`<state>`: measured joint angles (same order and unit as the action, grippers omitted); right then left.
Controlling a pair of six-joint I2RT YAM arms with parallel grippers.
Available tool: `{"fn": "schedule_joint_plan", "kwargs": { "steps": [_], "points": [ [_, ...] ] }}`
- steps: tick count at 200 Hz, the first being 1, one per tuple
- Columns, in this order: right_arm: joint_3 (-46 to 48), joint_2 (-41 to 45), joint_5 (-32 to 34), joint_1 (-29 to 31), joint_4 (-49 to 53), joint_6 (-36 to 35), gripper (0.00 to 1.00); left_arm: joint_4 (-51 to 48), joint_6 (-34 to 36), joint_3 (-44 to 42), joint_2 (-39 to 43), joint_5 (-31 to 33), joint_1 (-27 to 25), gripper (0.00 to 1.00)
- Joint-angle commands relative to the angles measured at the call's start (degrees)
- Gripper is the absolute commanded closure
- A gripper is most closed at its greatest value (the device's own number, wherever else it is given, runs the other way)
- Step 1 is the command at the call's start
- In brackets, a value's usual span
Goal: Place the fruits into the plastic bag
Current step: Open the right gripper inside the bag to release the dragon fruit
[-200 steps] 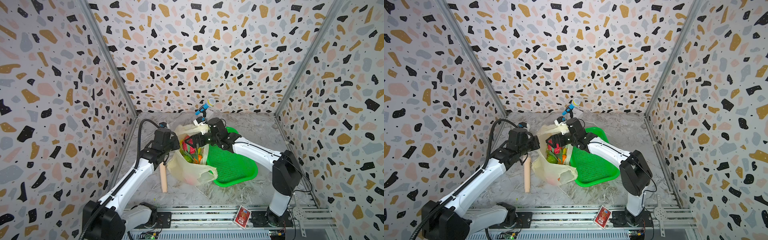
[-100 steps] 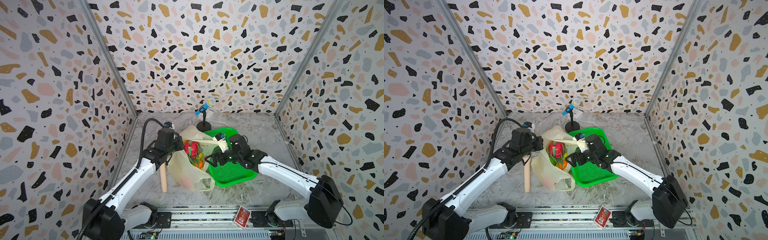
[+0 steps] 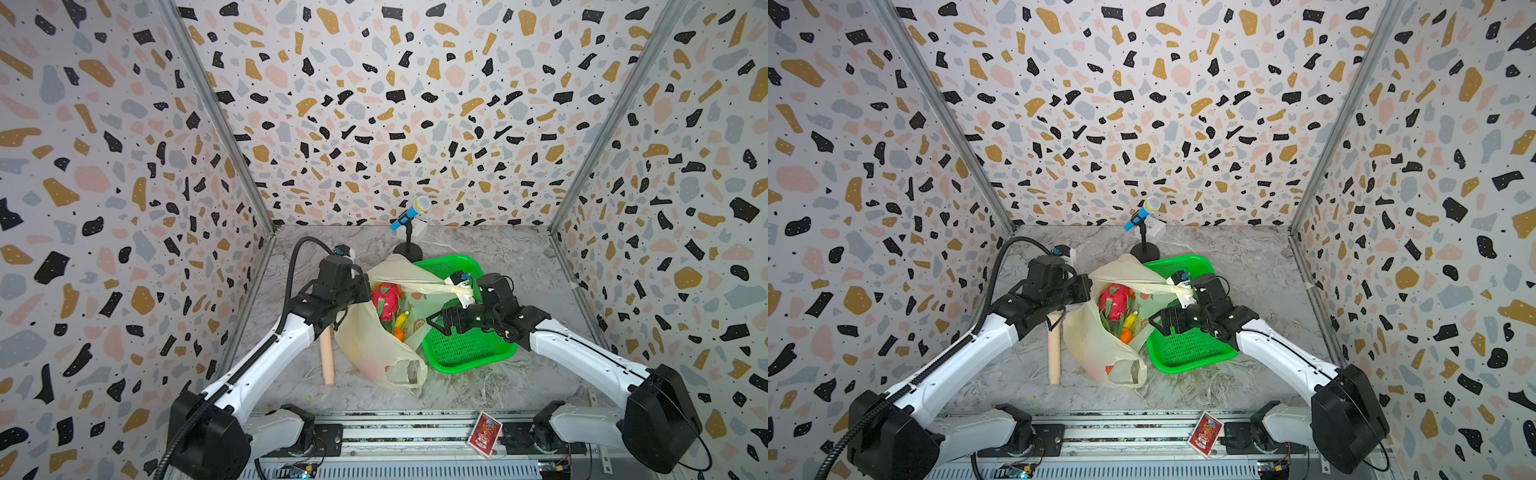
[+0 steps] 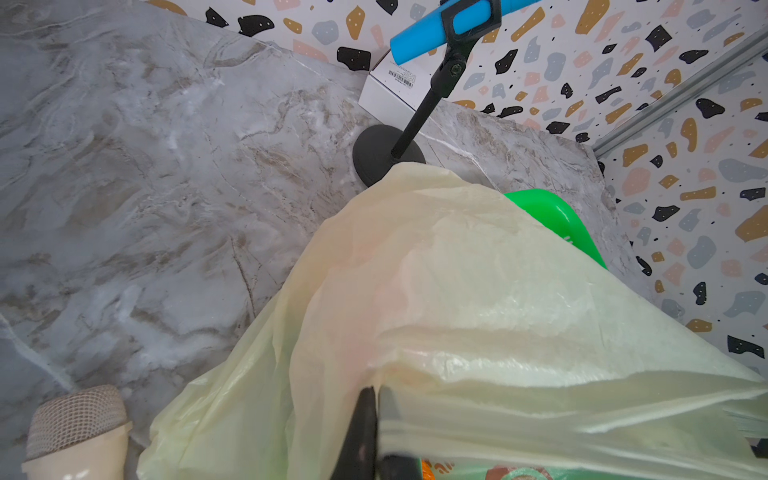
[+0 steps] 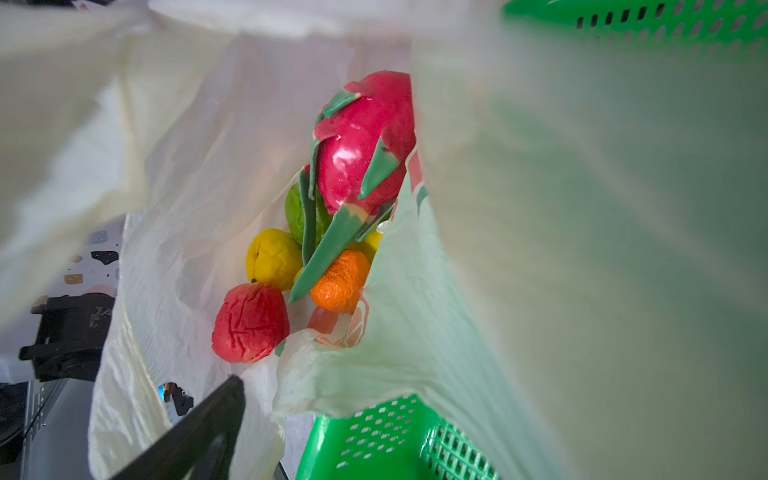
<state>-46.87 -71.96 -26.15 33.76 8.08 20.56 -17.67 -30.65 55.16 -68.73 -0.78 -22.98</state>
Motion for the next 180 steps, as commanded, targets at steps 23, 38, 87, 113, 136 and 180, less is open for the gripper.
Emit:
{"fn": "schedule_joint_plan", "kwargs": {
  "steps": [23, 38, 87, 113, 136, 180],
  "points": [
    [-1.3, -1.5, 2.2, 1.0, -1.4, 1.6, 0.25, -1.3, -0.5, 2.2, -0.9, 8.6, 2.9, 1.0],
    [-2.3, -3.5, 2.4, 2.3, -2.8, 2.2, 0.43, -1.3, -0.5, 2.3, -0.7, 8.5, 2.9, 1.0],
    [-5.7, -10.5, 1.8, 6.5, -8.3, 4.4, 0.48, -1.3, -0.5, 1.8, 0.1, 8.4, 2.9, 1.0],
    [-8.4, -13.4, 1.9, 7.7, -9.2, 4.5, 0.7, -1.3, -0.5, 1.3, 0.5, 8.4, 2.9, 1.0],
    [-11.9, -15.3, 1.0, 7.7, -8.2, 2.5, 0.99, -1.3, -0.5, 1.0, 0.7, 8.2, 2.9, 1.0],
    [-27.8, -20.0, -1.8, 7.5, 4.1, -3.3, 1.0, -1.9, -1.1, 1.7, 0.8, 6.1, 2.9, 1.0]
  ]
}}
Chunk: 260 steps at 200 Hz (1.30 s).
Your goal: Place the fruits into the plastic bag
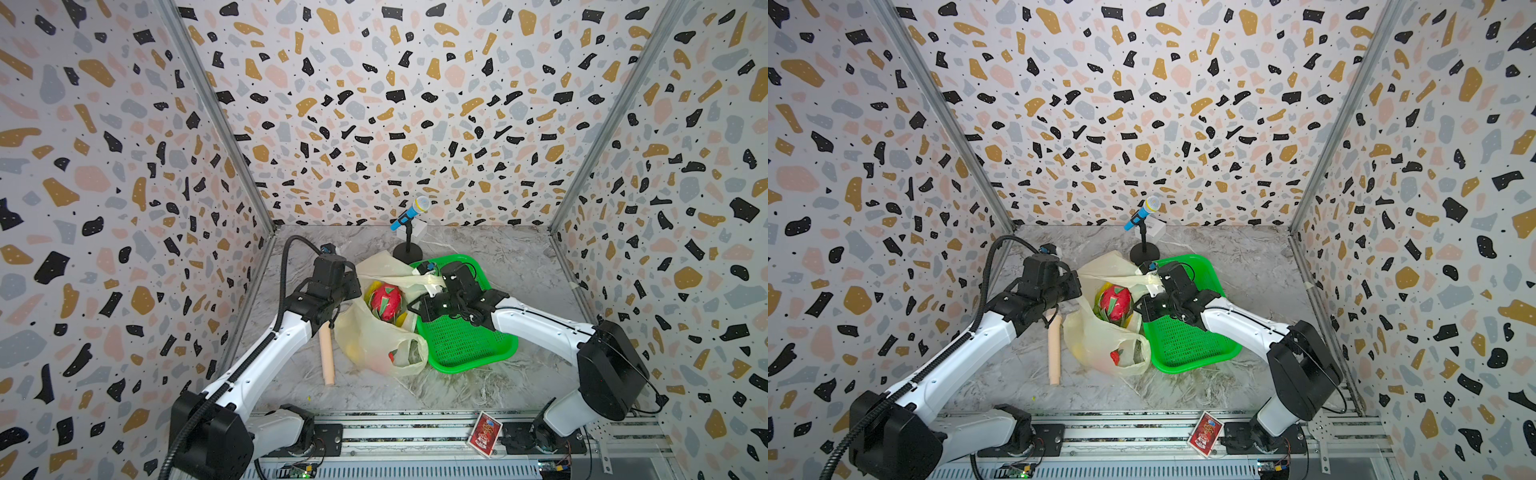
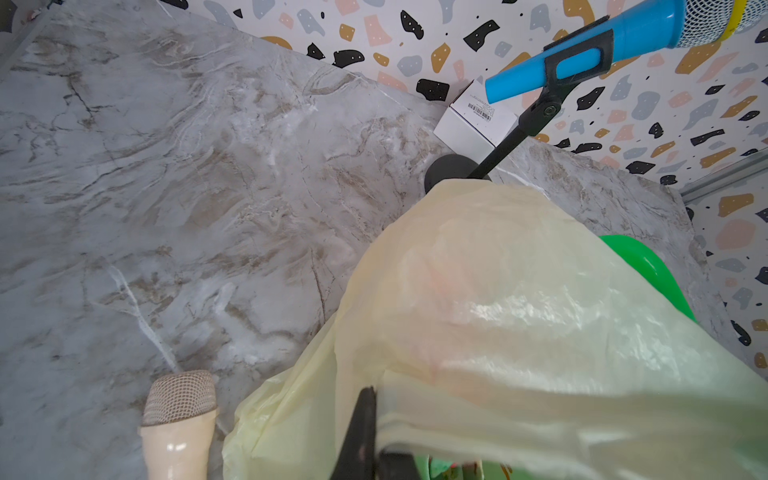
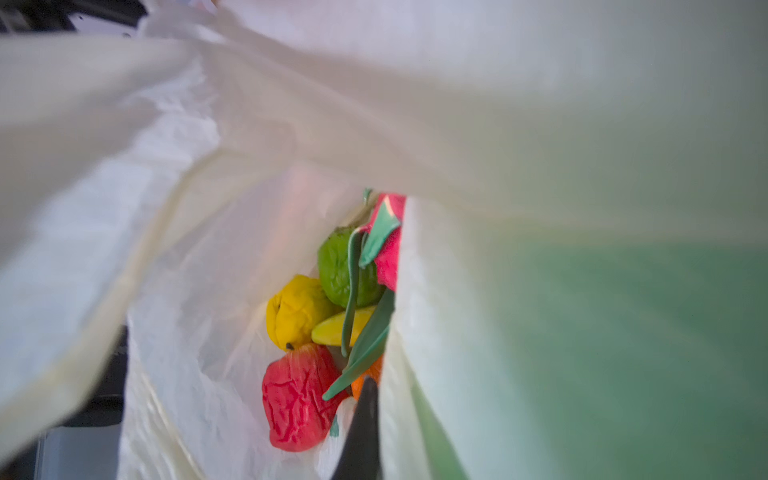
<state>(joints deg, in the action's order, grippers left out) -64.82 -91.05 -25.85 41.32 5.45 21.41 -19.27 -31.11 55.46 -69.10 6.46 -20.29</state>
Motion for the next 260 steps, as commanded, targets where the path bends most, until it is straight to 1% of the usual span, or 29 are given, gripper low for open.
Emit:
{"fn": "schedule_joint_plan", "kwargs": {
  "steps": [1, 31, 58, 87, 114, 141, 160, 179, 190, 203, 233, 260],
  "points": [
    [-10.3, -1.1, -2.2, -0.1, 7.1, -4.2, 1.0, -0.4, -0.7, 1.5, 1.2, -1.2, 0.2, 1.0],
    [-25.2, -6.1, -4.6, -0.5, 19.2, -5.7, 1.0, -2.5, -1.9, 3.4, 0.4, -5.2, 0.3, 1.0],
    [-35.7, -10.6, -5.2, -1.0, 27.5, -6.3, 1.0, -4.6, -3.0, 5.8, -1.2, -12.5, 1.1, 1.0],
    [-46.5, -14.7, -2.6, -1.1, 35.1, -8.1, 1.0, -5.7, -4.9, 8.4, -2.9, -22.9, 2.3, 1.0],
    [-55.4, -18.0, -0.6, -2.1, 41.2, -9.3, 1.0, -7.2, -5.6, 11.0, -2.8, -27.2, 2.2, 1.0],
    [-60.3, -19.7, -0.9, -3.7, 45.0, -9.3, 1.0, -9.2, -6.5, 13.3, -2.5, -30.4, 2.2, 1.0],
    [-60.4, -19.2, -1.3, -5.0, 45.7, -9.3, 1.0, -8.5, -8.3, 14.2, -2.0, -34.6, 2.2, 1.0],
    [-59.8, -18.5, -0.6, -5.7, 45.8, -9.4, 1.0, -6.7, -9.6, 14.2, -1.6, -37.2, 2.2, 1.0],
    [-59.2, -18.4, -0.3, -5.7, 45.8, -9.7, 1.0, -6.1, -9.8, 13.8, -1.8, -37.1, 2.3, 1.0],
    [-57.9, -18.8, -0.4, -5.5, 45.7, -9.8, 1.0, -6.5, -8.8, 13.4, -2.3, -34.8, 2.3, 1.0],
    [-53.8, -19.9, 0.7, -3.6, 43.7, -10.6, 1.0, -6.6, -6.2, 12.2, -3.0, -25.5, 2.4, 1.0],
    [-48.6, -21.3, -2.0, -2.1, 39.3, -9.9, 1.0, -4.5, -5.0, 10.4, -3.9, -17.4, 3.4, 1.0]
  ]
}}
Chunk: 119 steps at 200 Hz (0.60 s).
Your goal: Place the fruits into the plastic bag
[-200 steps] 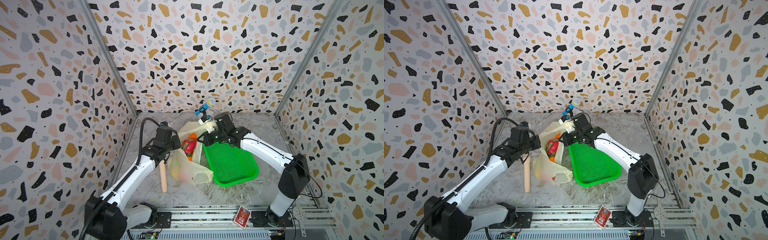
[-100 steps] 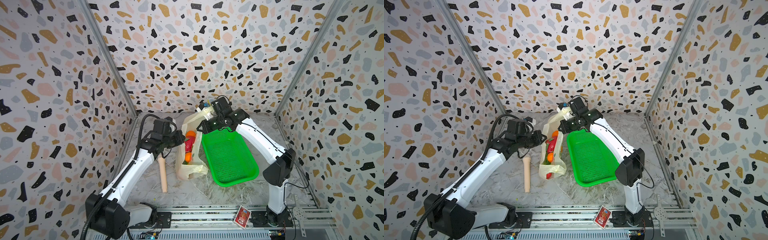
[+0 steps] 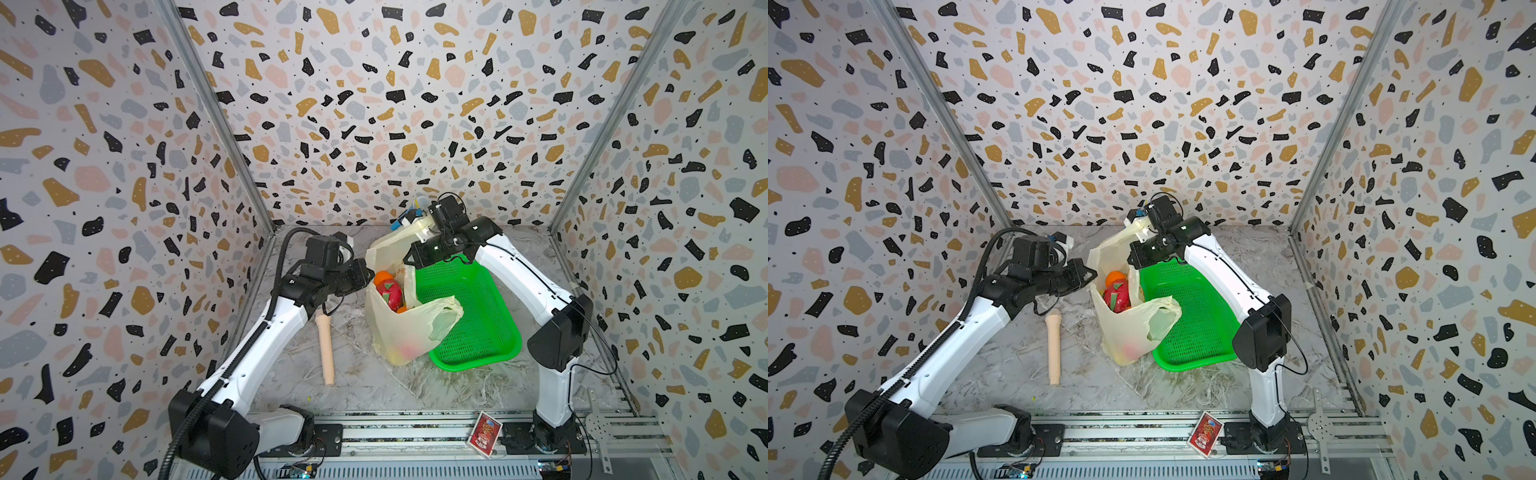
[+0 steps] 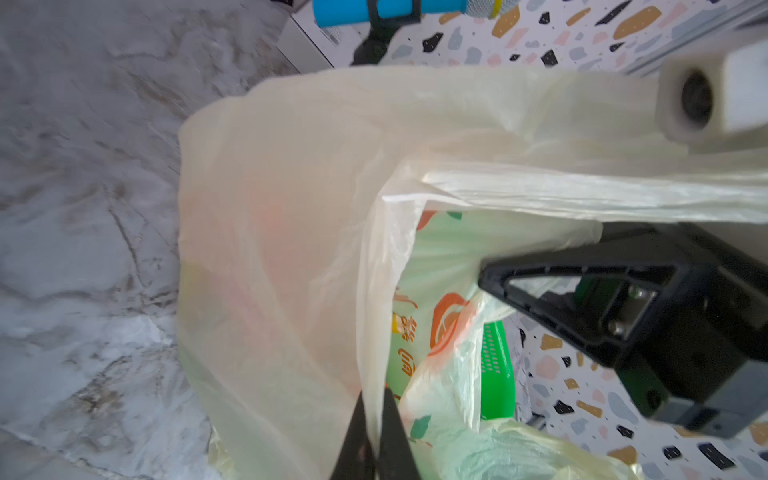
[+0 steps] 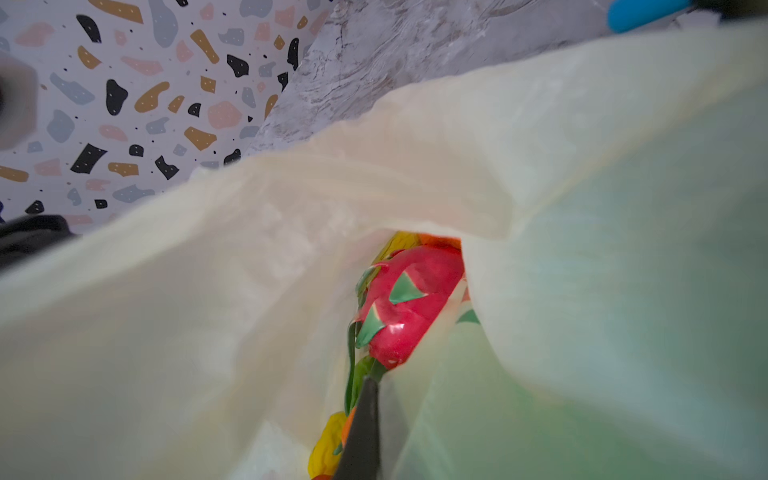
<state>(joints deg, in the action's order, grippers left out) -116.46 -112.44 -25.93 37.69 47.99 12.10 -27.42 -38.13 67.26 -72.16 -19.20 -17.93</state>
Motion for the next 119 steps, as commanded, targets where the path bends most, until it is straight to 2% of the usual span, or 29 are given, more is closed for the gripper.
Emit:
{"fn": "schedule_joint_plan", "kwargs": {
  "steps": [1, 22, 51, 72, 78, 99, 119],
  "points": [
    [3.2, 0.0, -1.9, 1.5, -3.4, -0.5, 1.0, 3.7, 2.1, -1.5, -0.9, 8.5, 1.2, 1.0],
    [5.8, -1.7, -1.7, 2.0, -3.8, -0.6, 1.0, 5.1, 1.8, -2.9, -2.4, 9.5, 2.6, 1.0],
    [9.8, -0.9, -1.0, 2.2, -5.7, -1.2, 0.89, 6.2, 2.4, -4.8, -3.8, 8.8, 2.7, 1.0],
    [11.3, 0.3, -0.8, 2.2, -5.9, -2.0, 0.71, 7.2, 2.4, -6.3, -3.6, 8.9, 2.8, 1.0],
    [11.7, 0.6, -0.9, 2.2, -5.7, -2.3, 0.62, 7.4, 2.4, -6.7, -3.6, 9.0, 2.7, 1.0],
    [13.0, 1.5, -0.9, 2.4, -5.0, -3.4, 0.42, 7.7, 2.5, -6.9, -3.6, 9.0, 2.7, 1.0],
    [14.9, 2.8, -0.1, 2.6, -3.6, -4.6, 0.31, 7.7, 2.5, -6.9, -3.6, 9.3, 2.7, 1.0]
  ]
}}
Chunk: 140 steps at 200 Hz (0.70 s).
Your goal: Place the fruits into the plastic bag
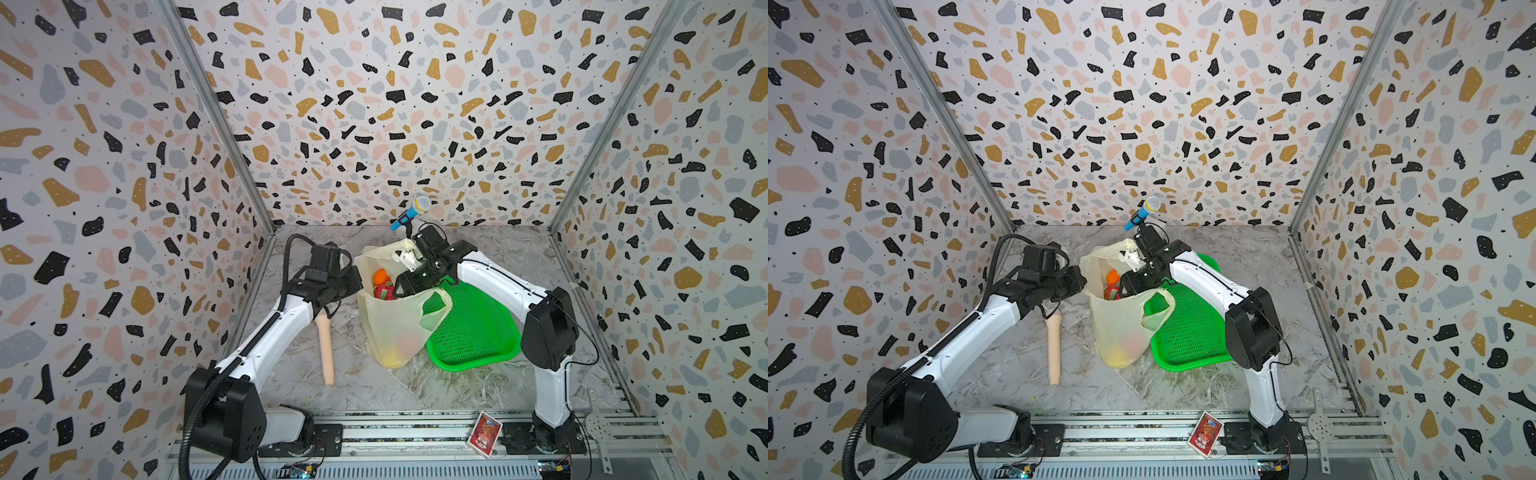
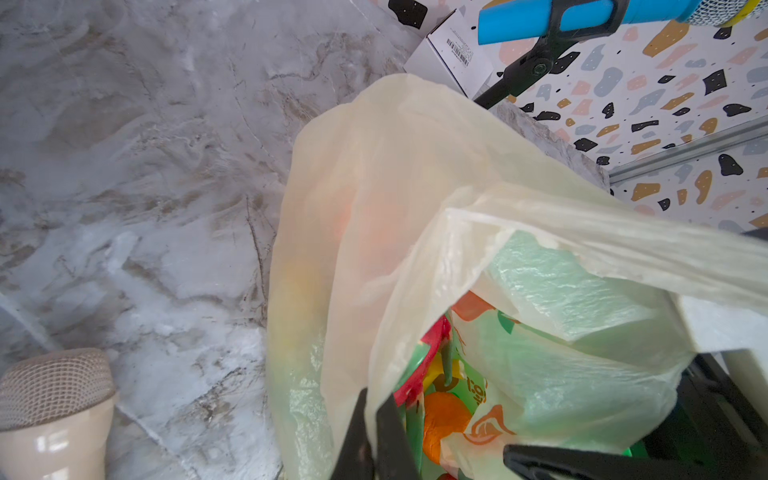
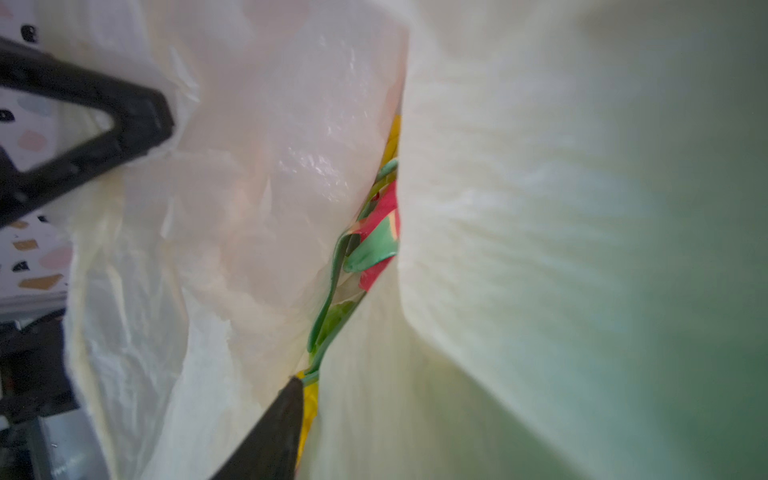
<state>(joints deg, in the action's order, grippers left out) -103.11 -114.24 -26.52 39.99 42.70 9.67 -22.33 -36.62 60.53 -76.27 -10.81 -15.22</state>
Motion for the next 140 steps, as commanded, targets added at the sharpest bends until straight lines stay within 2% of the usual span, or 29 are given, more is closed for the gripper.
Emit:
{"fn": "schedule_joint_plan", "kwargs": {
  "steps": [1, 15, 37, 74, 106, 140],
  "points": [
    [1.6, 4.7, 0.5, 0.3, 1.7, -2.2, 0.31, 2.6, 1.0, -0.1, 0.5, 0.9, 0.0, 1.0],
    [4.1, 6.7, 1.2, 0.8, 1.5, -2.9, 0.27, 2.7, 1.0, 0.1, 0.4, 0.8, 0.0, 1.0],
    [9.3, 11.1, 1.7, 1.5, -1.6, -3.8, 0.25, 2.9, 1.0, -0.1, 0.3, 0.6, 0.0, 1.0],
    [14.6, 15.1, -0.6, 3.3, -2.2, -6.5, 0.19, 3.3, 0.8, -0.7, -0.2, 0.4, 0.0, 1.0],
    [17.2, 16.9, 2.6, 4.2, -2.0, -7.6, 0.19, 3.3, 0.8, -0.5, -0.1, 0.6, 0.1, 1.0],
    [19.6, 23.1, 7.1, 4.2, -8.6, -6.8, 0.19, 3.3, 1.0, -1.1, 0.3, 1.3, 0.1, 1.0]
  ]
}}
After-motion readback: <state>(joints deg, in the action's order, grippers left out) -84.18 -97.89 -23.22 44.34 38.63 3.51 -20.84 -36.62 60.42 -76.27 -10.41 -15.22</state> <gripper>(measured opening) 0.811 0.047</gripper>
